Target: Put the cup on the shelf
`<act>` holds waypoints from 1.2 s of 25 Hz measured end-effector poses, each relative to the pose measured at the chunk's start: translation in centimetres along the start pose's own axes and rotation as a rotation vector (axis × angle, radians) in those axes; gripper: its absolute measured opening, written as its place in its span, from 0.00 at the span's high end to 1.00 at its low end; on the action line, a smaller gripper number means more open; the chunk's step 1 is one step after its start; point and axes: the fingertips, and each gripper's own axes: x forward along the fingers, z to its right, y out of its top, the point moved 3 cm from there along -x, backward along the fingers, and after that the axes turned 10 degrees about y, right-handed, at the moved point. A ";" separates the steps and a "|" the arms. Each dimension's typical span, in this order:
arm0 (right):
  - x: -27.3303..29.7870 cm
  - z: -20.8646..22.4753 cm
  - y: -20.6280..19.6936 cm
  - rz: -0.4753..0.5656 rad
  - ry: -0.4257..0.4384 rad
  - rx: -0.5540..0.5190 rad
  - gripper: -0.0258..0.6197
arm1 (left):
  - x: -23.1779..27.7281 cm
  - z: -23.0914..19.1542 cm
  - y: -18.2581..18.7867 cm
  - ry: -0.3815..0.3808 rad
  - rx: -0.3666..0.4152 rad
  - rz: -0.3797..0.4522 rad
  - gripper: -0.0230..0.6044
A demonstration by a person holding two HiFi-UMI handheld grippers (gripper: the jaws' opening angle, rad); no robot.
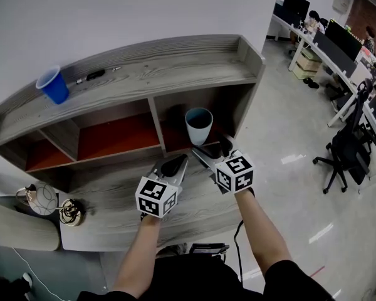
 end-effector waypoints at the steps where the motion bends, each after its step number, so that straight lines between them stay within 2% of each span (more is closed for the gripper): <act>1: -0.5 -0.3 -0.1 -0.005 0.009 0.003 0.36 | -0.2 0.0 0.0 0.004 -0.001 0.001 0.96; 10: -5.5 -4.0 -0.8 -0.037 0.095 0.033 0.40 | -2.2 1.1 -0.3 0.028 0.001 0.002 0.96; 11: -6.1 -4.5 -0.7 -0.034 0.099 0.037 0.53 | -2.5 1.4 -0.3 0.029 0.001 0.003 0.96; 12: -6.8 -5.0 -0.6 -0.025 0.100 0.041 0.58 | -2.7 1.6 -0.4 0.031 0.001 0.004 0.96; 15: -9.0 -6.3 -0.2 0.001 0.082 0.051 0.88 | -3.6 2.4 -0.7 0.033 -0.003 0.008 0.96; 16: -9.6 -6.6 -0.2 0.005 0.081 0.055 0.94 | -3.9 2.7 -0.7 0.032 -0.005 0.010 0.96; 24: -14.3 -8.4 -1.0 0.008 0.089 0.060 0.94 | -6.9 5.7 -1.0 0.017 -0.036 0.051 0.96; 30: -17.1 -9.5 -1.3 0.014 0.103 0.050 0.94 | -9.4 8.0 -1.7 -0.003 -0.155 0.087 0.96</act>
